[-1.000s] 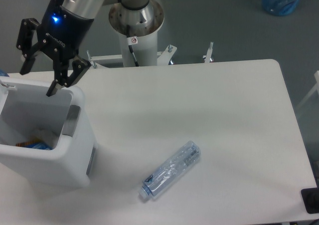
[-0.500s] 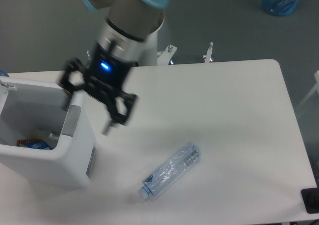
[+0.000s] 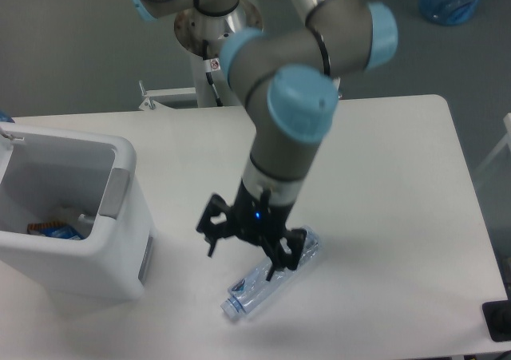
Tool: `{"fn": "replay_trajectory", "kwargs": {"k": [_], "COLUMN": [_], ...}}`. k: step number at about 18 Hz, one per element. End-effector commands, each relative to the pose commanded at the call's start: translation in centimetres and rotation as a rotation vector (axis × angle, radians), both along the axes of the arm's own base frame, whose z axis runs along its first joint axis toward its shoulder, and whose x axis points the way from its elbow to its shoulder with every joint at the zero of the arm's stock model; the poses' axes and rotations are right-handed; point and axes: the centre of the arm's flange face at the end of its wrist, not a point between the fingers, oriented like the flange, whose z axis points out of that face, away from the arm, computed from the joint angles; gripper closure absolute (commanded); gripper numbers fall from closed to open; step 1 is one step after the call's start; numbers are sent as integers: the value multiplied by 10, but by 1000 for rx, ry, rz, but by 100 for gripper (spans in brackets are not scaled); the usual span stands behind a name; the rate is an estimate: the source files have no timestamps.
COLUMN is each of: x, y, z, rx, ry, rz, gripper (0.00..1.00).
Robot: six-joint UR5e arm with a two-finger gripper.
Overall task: Place the trash in the trash can
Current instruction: 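Move the open gripper back over the clear water bottle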
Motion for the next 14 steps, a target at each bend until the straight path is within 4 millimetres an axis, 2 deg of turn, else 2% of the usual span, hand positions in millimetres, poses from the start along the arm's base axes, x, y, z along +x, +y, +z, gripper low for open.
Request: {"fn": "replay_trajectory", "kwargs": {"k": [2, 5, 9, 11, 14], "x": [12, 26, 43, 45, 50], "y": [11, 25, 38, 44, 51], "z": [-28, -56, -81, -97, -111], "rx": [-89, -167, -219, -252, -283], "ry": [36, 67, 73, 87, 109], "rz": [-33, -66, -97, -108, -127], "gripper": [0, 0, 0, 2, 4]}}
